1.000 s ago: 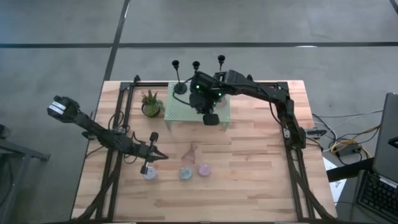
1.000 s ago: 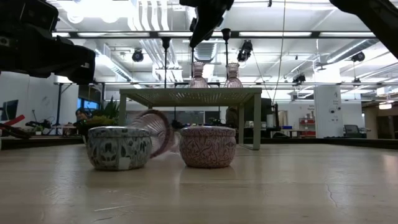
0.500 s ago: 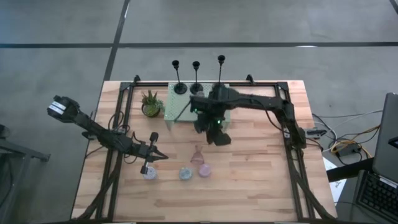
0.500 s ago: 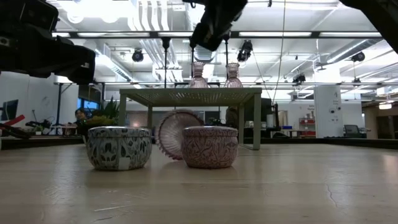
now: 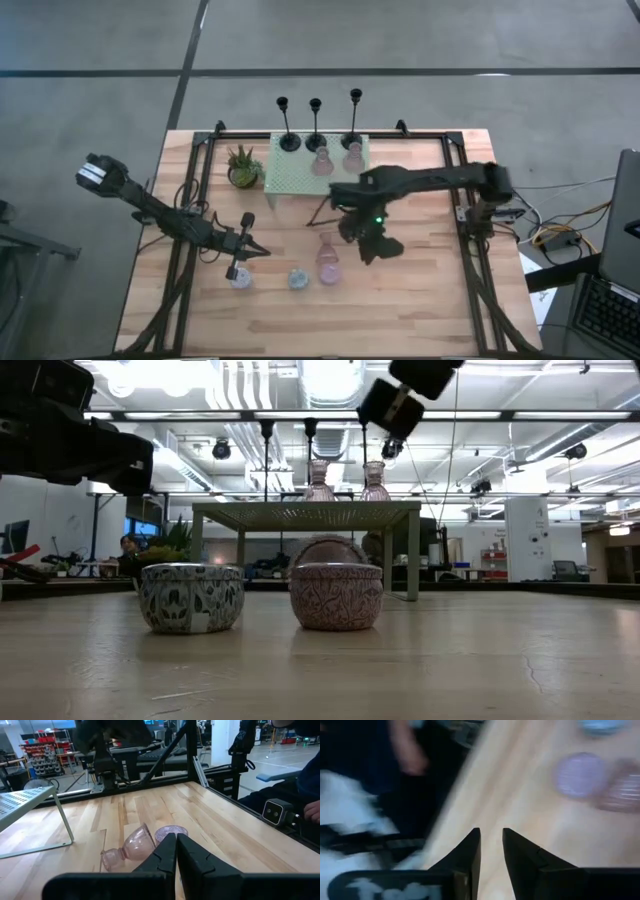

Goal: Pick & Place candle stick holders
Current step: Put the transparent pink candle holder on the shelf aligned with the black candle holder

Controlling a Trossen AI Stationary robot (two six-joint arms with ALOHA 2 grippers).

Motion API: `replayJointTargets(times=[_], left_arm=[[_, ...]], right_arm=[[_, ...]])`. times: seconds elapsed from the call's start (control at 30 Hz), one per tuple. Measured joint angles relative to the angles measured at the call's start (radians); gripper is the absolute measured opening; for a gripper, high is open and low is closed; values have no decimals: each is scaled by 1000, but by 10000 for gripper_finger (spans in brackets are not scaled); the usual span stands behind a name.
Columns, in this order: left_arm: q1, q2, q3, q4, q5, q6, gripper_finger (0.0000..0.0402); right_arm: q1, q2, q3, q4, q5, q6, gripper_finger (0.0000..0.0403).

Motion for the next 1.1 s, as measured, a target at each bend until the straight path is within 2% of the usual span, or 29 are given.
replayJointTargets(times=[0.13, 0.23, 0.43, 0.67, 0.9, 1.1], left_arm=[[0, 0, 0, 0, 0, 0, 17], [0, 0, 0, 0, 0, 0, 16], [0, 0, 0, 0, 0, 0, 18], [0, 0, 0, 0, 0, 0, 17], [0, 0, 0, 0, 0, 0, 17], [0, 0, 0, -1, 0, 0, 18]], right_arm=[[86, -150, -176, 150, 350, 124, 73], [130, -220, -287, 256, 498, 234, 77], [116, -279, -429, 446, 515, 516, 106], [84, -227, -522, 717, 522, 745, 200], [49, -104, -493, 828, 620, 825, 298], [39, 10, -408, 832, 777, 954, 341]])
